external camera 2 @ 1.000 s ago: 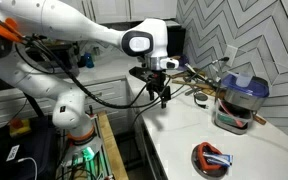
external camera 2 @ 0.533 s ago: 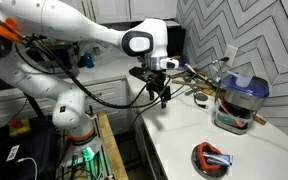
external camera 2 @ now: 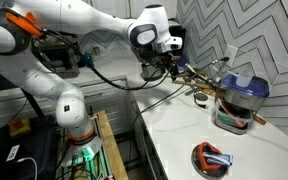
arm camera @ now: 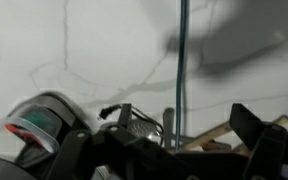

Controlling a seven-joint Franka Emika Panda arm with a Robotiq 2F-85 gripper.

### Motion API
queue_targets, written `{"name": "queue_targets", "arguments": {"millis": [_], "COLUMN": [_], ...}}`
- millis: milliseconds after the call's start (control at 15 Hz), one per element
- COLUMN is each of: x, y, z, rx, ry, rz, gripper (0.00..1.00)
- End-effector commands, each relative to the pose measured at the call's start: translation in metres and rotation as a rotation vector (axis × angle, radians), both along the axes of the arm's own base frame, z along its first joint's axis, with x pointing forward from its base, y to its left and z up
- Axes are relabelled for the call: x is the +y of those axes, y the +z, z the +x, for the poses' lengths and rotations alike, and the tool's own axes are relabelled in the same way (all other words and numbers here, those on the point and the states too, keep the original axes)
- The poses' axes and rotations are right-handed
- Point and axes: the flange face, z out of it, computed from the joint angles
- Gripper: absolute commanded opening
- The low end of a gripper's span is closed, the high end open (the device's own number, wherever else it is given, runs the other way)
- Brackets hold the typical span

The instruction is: Place the slotted spoon in the silver holder upright

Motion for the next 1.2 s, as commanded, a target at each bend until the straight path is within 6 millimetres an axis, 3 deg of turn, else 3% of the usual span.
{"name": "queue_targets", "arguments": {"millis": [0,333,467,600,867,1133], "x": [0.014,0.035,0.051,0.061,0.067,0.086], "y": [0.021,0.040,0.029,0.014,-0.024,-0.068], "z": [0.071,0.159,0.190,0.208,0.215,0.203], "rx": [-0.151,-0.276,-0.264,-0.225,-0.111,0.076], "ry": [0.074,0.234,0.307,0.368,0.476,0.513], "rz": [0.106,0.308,0.412,0.520,0.699,0.864], "gripper": [1.00,1.00,1.00,1.00,1.00,1.00]}}
